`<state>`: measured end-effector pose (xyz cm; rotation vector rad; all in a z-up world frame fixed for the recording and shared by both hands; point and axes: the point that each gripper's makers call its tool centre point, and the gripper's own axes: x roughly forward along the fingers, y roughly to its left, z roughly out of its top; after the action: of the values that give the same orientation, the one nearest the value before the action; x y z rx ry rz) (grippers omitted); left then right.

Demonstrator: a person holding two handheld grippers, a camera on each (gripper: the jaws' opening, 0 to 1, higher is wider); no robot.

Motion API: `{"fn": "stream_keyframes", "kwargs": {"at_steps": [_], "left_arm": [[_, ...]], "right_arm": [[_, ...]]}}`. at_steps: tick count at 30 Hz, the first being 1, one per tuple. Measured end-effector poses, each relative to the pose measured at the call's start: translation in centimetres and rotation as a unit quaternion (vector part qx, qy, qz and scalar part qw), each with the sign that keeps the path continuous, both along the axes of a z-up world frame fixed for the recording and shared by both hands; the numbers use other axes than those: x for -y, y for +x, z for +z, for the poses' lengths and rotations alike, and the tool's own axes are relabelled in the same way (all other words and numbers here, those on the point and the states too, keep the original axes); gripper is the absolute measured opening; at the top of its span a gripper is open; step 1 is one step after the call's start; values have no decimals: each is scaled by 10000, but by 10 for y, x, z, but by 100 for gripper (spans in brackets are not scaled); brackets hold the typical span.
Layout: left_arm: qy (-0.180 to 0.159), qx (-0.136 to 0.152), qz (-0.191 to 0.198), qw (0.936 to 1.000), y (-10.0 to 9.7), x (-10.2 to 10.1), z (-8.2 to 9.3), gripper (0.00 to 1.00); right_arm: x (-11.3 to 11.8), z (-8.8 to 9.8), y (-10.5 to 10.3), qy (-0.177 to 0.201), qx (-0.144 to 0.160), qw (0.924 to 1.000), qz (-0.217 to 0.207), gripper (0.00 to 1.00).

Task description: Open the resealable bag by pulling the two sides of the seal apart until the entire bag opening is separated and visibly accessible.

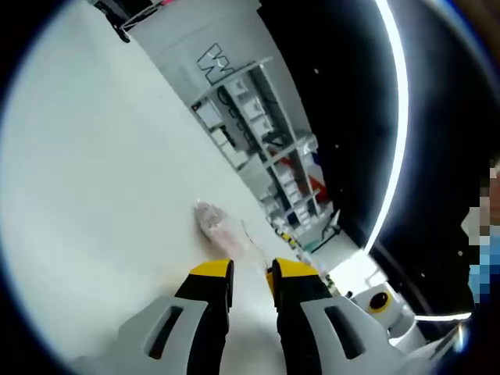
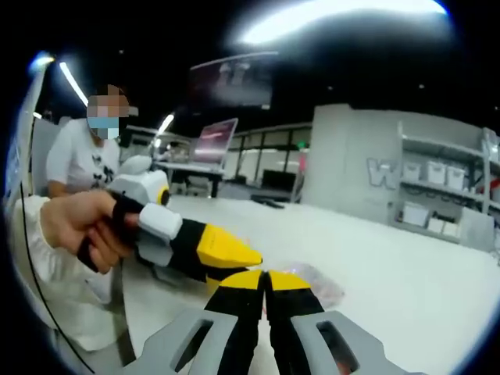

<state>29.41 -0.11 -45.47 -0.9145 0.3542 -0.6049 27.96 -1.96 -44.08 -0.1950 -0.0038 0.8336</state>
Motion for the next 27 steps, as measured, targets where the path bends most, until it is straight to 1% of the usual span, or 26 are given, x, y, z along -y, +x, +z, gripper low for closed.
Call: {"fn": "stream_keyframes", "kwargs": {"at_steps": [3, 7, 12, 16, 20, 22, 27], "left_arm": [[63, -2, 28, 10000, 1, -1, 0, 24], [39, 11, 42, 10000, 1, -2, 0, 24], [138, 98, -32, 9999, -1, 1, 0, 24], [213, 112, -5, 9997, 0, 0, -1, 23], [107, 108, 35, 9999, 1, -1, 0, 22], [109, 106, 41, 9999, 2, -1, 0, 22], [318, 166, 44, 9993, 1, 1, -2, 22]], "right_arm": [[2, 2, 0, 64, 19, 10000, -27, 0], [1, 2, 0, 63, 6, 10000, -26, 0], [4, 2, 2, 191, -63, 9998, -54, 0], [3, 2, 1, 174, -63, 9998, -35, 0], [4, 2, 1, 181, -58, 9998, -56, 0], [4, 2, 1, 165, -48, 9998, -50, 0], [5, 4, 1, 236, -49, 9997, -50, 0]]}}
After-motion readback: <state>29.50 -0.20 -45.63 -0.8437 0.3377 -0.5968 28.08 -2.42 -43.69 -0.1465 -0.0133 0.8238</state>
